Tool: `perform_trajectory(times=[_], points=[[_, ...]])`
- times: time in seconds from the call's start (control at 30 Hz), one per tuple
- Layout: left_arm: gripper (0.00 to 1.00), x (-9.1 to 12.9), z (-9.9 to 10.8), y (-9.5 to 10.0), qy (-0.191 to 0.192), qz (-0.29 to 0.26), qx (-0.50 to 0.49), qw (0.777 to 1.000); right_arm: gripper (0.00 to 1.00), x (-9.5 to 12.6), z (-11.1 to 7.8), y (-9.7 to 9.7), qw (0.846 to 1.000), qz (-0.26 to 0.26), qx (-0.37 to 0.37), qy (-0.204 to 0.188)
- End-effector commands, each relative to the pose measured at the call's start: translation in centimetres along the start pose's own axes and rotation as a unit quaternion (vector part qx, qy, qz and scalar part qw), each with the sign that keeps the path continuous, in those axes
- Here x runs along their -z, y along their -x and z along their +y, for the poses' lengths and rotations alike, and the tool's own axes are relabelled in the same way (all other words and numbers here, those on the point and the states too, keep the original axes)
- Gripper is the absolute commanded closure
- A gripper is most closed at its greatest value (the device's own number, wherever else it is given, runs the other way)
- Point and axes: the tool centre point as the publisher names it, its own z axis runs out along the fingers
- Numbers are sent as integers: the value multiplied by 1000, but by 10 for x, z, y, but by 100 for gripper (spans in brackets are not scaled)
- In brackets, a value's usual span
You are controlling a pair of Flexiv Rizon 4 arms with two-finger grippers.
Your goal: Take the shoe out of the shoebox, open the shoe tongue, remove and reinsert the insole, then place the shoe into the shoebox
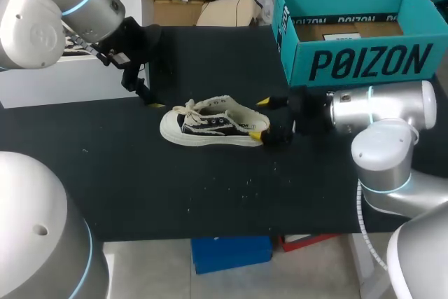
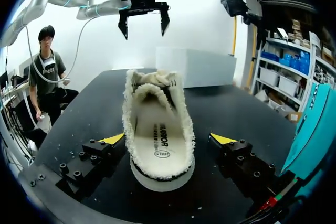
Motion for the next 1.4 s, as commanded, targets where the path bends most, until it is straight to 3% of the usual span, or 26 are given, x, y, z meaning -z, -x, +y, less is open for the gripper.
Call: perform_trajectory(times=[0.03, 0.77, 1.3, 1.33, 1.37, 1.4], points=[[0, -1, 1, 0, -1, -2, -1, 1000, 0, -6, -5, 3, 1000, 12, 4, 10], [0, -1, 1, 0, -1, -2, -1, 1000, 0, -19, -21, -3, 999, 39, 18, 28], [0, -1, 1, 0, -1, -2, -1, 1000, 0, -23, -13, -4, 996, 71, 33, 38], [0, -1, 1, 0, -1, -2, -1, 1000, 63, -24, -13, -4, 996, 75, 33, 34], [0, -1, 1, 0, -1, -2, -1, 1000, 98, -24, -13, -5, 996, 80, 29, 33], [0, -1, 1, 0, -1, -2, -1, 1000, 100, -24, -13, -5, 996, 80, 29, 33]])
